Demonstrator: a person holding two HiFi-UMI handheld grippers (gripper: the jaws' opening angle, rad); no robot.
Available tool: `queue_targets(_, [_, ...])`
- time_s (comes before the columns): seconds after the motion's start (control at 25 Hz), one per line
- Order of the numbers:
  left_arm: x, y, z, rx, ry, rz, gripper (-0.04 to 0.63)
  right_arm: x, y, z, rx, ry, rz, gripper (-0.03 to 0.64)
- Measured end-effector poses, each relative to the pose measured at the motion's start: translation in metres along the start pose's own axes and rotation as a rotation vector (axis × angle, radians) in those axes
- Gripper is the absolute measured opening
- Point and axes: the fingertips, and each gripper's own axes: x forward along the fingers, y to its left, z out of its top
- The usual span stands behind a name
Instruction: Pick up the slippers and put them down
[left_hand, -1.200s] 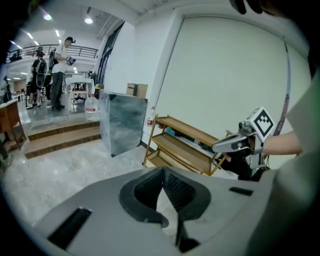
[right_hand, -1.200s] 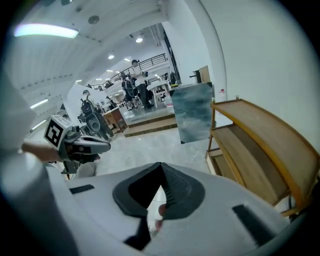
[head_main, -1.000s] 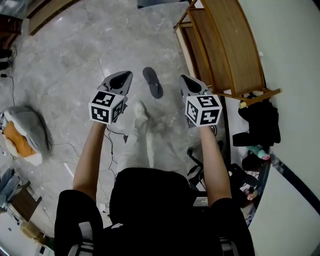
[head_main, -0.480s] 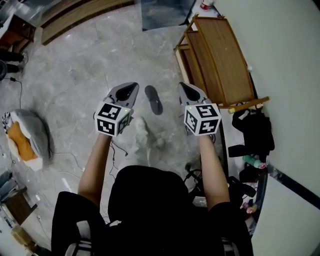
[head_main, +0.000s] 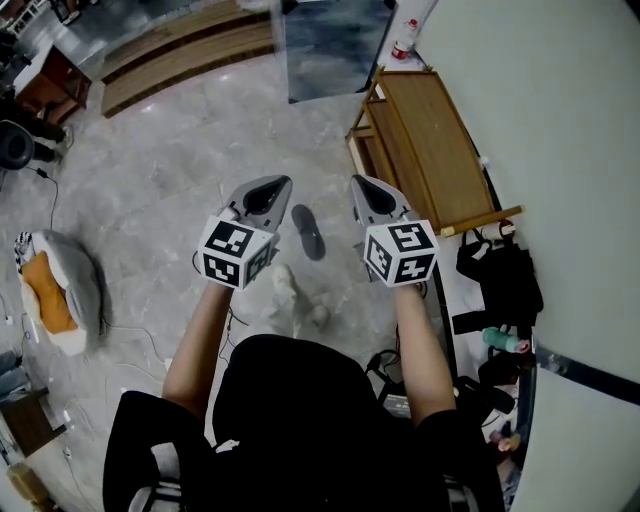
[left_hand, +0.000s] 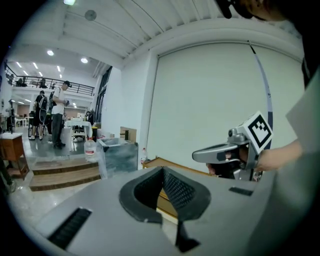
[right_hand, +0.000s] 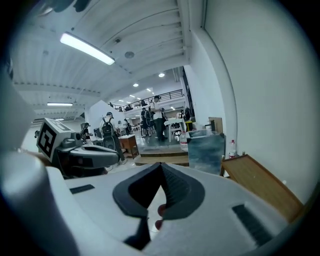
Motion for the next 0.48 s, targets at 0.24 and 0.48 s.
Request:
queue_targets(0.24, [-0.035,-0.018,0.032,0.038,-0.06,0.021,0.005,-0.025,0.027,0.032,-0.036,-0.063,0.022,-0.002])
queue_targets(0.48, [-0.066,-0.031,0.06,0.064,-0.13,0.047,0.005,-0.052,0.047,0.062,-0.076,-0.124,0.032,-0.002])
